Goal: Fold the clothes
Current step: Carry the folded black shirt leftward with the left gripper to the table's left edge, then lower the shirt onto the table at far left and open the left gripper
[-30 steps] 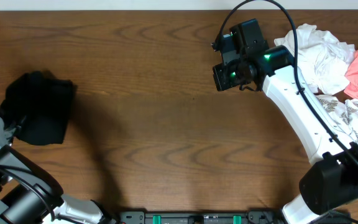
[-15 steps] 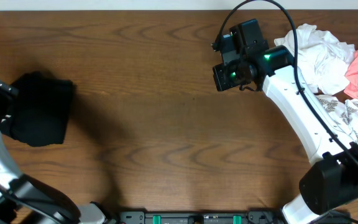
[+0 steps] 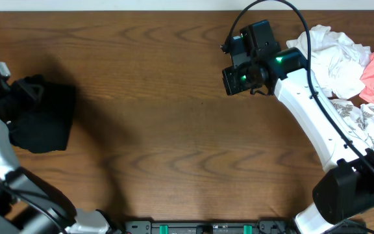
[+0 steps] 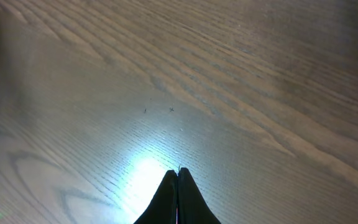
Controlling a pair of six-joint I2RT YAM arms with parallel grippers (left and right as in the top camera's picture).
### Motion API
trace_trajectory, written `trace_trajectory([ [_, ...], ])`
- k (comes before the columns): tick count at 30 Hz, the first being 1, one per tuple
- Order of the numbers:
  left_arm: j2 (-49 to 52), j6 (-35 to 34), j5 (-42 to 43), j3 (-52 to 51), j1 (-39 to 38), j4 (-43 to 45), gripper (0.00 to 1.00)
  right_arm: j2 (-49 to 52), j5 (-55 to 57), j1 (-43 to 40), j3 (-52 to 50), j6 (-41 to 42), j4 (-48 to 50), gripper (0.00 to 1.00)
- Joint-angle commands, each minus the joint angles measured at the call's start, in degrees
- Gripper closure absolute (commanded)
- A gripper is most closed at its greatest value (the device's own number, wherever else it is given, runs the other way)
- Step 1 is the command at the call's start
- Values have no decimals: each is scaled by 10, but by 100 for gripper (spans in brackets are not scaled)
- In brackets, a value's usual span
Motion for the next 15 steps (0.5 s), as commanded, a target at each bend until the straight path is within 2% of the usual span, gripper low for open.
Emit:
trace_trajectory([
  [1, 56, 19, 47, -10, 7, 10, 93, -6, 5, -5, 3, -9, 0, 99],
  [5, 115, 8, 48, -10, 18, 63, 92, -6, 6, -5, 3, -9, -6, 99],
  [9, 178, 3, 87, -10, 22, 170, 92, -6, 6, -5, 3, -9, -19, 98],
  [13, 239, -5, 93, -10, 21, 236, 91, -6, 6, -5, 3, -9, -27, 98],
  [15, 272, -12, 93, -10, 21, 262, 86, -6, 6, -5, 3, -8, -30, 98],
])
